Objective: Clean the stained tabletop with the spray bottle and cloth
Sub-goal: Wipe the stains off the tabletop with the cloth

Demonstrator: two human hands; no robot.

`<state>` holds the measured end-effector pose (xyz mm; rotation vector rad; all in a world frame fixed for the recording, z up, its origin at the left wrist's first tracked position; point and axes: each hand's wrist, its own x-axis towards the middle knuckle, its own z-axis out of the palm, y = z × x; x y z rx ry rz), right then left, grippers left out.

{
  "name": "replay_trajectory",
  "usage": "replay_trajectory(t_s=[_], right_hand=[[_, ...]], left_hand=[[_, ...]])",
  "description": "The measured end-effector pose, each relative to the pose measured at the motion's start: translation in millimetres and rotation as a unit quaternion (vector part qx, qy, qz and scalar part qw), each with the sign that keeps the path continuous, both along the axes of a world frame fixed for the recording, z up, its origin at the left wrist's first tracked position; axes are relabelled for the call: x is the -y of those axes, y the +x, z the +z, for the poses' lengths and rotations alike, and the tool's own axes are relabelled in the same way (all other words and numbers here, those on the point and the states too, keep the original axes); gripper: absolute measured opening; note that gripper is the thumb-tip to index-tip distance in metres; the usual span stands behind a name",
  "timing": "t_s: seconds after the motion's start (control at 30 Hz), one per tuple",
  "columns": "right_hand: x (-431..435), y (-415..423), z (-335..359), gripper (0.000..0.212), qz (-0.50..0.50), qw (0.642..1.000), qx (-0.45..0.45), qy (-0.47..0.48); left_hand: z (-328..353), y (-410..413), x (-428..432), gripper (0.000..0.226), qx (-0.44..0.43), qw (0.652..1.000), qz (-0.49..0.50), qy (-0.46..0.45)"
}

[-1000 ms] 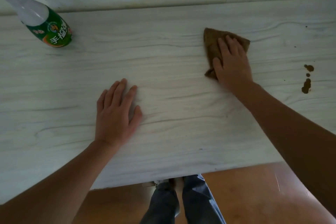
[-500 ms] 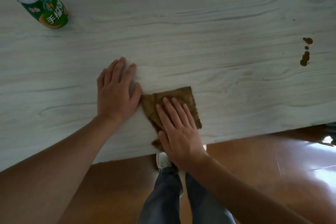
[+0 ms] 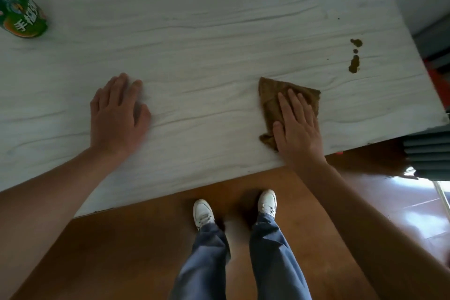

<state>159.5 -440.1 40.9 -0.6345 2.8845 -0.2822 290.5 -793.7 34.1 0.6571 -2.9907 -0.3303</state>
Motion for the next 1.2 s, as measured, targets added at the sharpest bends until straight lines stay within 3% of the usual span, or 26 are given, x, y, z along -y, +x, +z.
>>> replay_trajectory(t_s=[0.13, 0.33, 0.63, 0.93, 1.2], right_hand=[[-7.7, -6.5, -2.8, 0.066, -0.017, 1.0, -0.002, -0.008], [-29.0, -21.2, 0.5, 0.065, 0.037, 0.999, 0.005, -0.01], [-127.7, -80.8, 2.5, 0.062, -0.032, 0.999, -0.001, -0.009], [-158.3, -138.9, 0.8, 0.065, -0.05, 0.998, 0.011, -0.028], [-86.6, -234.6, -5.9, 0.065, -0.08, 0.996, -0.008, -0.027]], left_hand=[[10.1, -16.3, -23.7, 0.063, 0.02, 0.998, 0.053, 0.038], [17.4, -80.4, -117.6, 0.06, 0.022, 0.997, -0.015, 0.072], [4.3, -180.4, -236.6, 0.06, 0.023, 0.997, -0.053, 0.05], [-3.1, -183.3, -244.8, 0.065, 0.008, 1.0, -0.022, 0.013], [-6.3, -184.8, -243.4, 0.064, -0.023, 0.999, -0.026, -0.013]])
